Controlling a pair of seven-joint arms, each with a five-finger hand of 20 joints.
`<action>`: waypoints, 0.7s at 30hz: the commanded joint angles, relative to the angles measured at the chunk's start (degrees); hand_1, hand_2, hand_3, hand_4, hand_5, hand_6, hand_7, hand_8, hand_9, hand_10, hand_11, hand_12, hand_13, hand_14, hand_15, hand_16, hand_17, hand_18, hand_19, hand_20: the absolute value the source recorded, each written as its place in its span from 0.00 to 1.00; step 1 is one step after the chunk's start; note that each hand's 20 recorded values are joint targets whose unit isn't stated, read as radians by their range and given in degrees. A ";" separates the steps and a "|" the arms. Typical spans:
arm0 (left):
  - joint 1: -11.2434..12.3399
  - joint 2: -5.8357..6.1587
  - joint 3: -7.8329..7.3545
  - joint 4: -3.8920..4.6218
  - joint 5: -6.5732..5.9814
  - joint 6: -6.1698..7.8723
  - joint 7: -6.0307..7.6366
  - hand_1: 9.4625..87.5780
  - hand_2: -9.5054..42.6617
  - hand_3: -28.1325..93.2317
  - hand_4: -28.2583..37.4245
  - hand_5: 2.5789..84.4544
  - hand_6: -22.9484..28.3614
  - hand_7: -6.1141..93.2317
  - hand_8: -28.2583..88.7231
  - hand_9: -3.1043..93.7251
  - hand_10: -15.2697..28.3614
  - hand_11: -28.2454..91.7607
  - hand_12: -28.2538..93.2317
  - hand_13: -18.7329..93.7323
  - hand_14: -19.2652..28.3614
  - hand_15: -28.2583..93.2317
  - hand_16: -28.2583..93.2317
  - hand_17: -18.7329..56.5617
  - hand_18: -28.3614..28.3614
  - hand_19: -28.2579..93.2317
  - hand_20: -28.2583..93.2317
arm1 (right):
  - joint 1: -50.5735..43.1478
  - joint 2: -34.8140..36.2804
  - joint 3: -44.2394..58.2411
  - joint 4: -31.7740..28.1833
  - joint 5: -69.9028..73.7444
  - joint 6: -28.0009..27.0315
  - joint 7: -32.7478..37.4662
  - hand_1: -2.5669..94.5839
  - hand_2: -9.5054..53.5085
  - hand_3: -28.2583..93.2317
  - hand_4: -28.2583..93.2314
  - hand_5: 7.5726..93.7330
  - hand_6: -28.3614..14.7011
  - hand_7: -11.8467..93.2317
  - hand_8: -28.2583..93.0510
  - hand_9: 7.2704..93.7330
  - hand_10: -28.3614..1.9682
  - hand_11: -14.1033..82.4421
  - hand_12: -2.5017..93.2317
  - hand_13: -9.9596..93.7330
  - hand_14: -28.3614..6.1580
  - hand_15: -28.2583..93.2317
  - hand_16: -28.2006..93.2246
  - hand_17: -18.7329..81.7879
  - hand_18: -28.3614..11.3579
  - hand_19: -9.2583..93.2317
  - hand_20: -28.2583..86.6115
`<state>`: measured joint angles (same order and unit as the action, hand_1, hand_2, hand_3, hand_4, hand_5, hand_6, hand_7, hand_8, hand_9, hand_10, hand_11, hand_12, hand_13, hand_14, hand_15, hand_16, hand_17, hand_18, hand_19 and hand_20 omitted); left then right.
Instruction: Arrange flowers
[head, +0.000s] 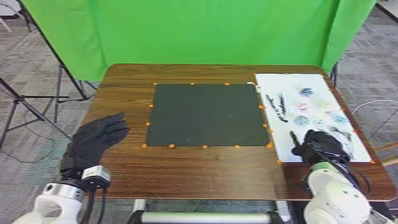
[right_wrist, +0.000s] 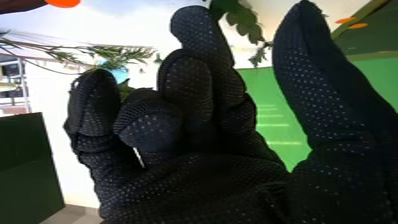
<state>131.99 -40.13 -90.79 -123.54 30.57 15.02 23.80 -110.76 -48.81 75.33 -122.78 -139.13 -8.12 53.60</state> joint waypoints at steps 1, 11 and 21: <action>-0.38 -0.67 0.32 -0.02 0.49 -0.78 -1.03 0.22 0.25 0.90 0.16 0.53 0.69 0.25 0.15 0.44 0.85 0.51 0.32 0.39 1.00 0.74 0.12 0.13 0.90 0.71 0.32 | 1.61 -0.07 -1.76 1.46 -1.58 -1.63 0.97 0.36 0.08 0.86 0.04 0.65 0.44 0.62 0.10 0.66 0.29 0.89 0.35 0.73 0.41 0.95 0.45 0.57 0.07 1.00 0.48; -0.41 -0.85 -0.17 -0.01 0.73 -1.08 -1.58 0.22 0.25 0.90 0.16 0.53 0.70 0.25 0.15 0.44 0.85 0.51 0.32 0.39 1.00 0.74 0.12 0.13 0.90 0.71 0.32 | 2.71 -1.07 -3.04 3.05 -0.87 -2.97 2.21 0.38 0.09 0.86 0.03 0.65 0.45 0.60 0.19 0.67 0.28 0.88 0.35 0.74 0.41 0.95 0.45 0.58 0.06 1.00 0.48; 0.04 -0.95 -0.75 -0.18 0.93 -1.42 -1.84 0.22 0.25 0.90 0.16 0.52 0.69 0.25 0.15 0.44 0.85 0.51 0.32 0.39 1.00 0.74 0.12 0.13 0.90 0.71 0.32 | 0.31 -1.39 -1.38 4.50 -0.06 -5.14 2.63 0.40 0.09 0.86 0.02 0.67 0.47 0.57 0.30 0.68 0.29 0.87 0.34 0.75 0.41 0.94 0.45 0.59 0.06 1.00 0.48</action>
<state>131.45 -40.47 -91.05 -123.49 30.85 14.60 22.70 -108.05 -49.89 73.68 -120.11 -139.74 -10.68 54.85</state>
